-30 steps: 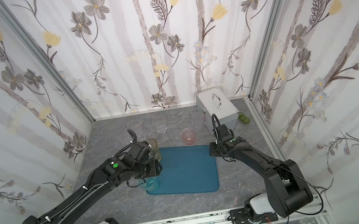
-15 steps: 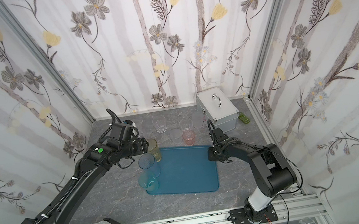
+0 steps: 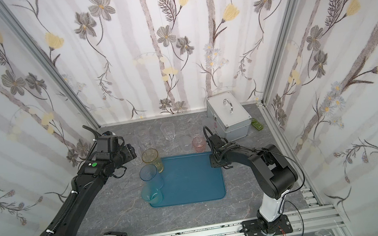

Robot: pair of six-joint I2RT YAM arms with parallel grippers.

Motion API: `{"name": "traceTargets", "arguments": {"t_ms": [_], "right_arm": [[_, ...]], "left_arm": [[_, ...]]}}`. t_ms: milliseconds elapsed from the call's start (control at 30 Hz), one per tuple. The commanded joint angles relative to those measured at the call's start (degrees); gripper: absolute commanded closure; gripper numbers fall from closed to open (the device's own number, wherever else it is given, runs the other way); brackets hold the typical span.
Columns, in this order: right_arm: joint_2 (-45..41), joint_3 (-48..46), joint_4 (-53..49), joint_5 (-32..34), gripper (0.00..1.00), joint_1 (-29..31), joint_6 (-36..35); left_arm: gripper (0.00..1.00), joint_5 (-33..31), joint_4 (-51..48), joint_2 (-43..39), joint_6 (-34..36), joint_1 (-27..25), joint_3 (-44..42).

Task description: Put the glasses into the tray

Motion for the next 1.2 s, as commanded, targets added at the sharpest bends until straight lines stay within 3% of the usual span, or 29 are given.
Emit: {"name": "traceTargets", "arguments": {"t_ms": [0, 100, 267, 500, 800, 933, 1067, 1167], "right_arm": [[1.49, 2.00, -3.12, 3.40, 0.71, 1.42, -1.47], [0.67, 2.62, -4.54, 3.52, 0.64, 1.78, -1.22], [-5.90, 2.05, -7.12, 3.49, 0.53, 1.67, -1.05], [-13.06, 2.49, -7.32, -0.18, 0.51, 1.79, 1.98], [-14.22, 4.38, -5.80, -2.88, 0.51, 2.22, 4.22], [-14.51, 4.22, -5.62, -3.13, 0.51, 2.50, 4.88], [-15.16, 3.07, -3.80, -4.39, 0.51, 2.99, 6.33], [-14.84, 3.14, -3.51, -4.83, 0.51, 3.41, 6.62]], "left_arm": [[0.27, 1.51, 6.05, 2.66, -0.69, 2.74, 0.66], [0.28, 0.63, 7.09, 6.81, 0.36, 5.75, 1.95], [0.35, 6.36, 10.35, 12.25, -0.87, 10.38, 1.91], [0.44, 7.66, 11.97, 22.00, 0.20, 11.11, 5.28], [0.57, 6.34, 11.93, 28.64, 1.25, 11.11, 7.02], [0.66, 7.50, 12.03, 30.76, 1.52, 11.03, 6.15], [0.85, 6.77, 11.89, 30.52, 2.15, 10.76, 5.55], [0.94, 6.26, 11.72, 27.90, 2.61, 10.74, 4.88]]}}
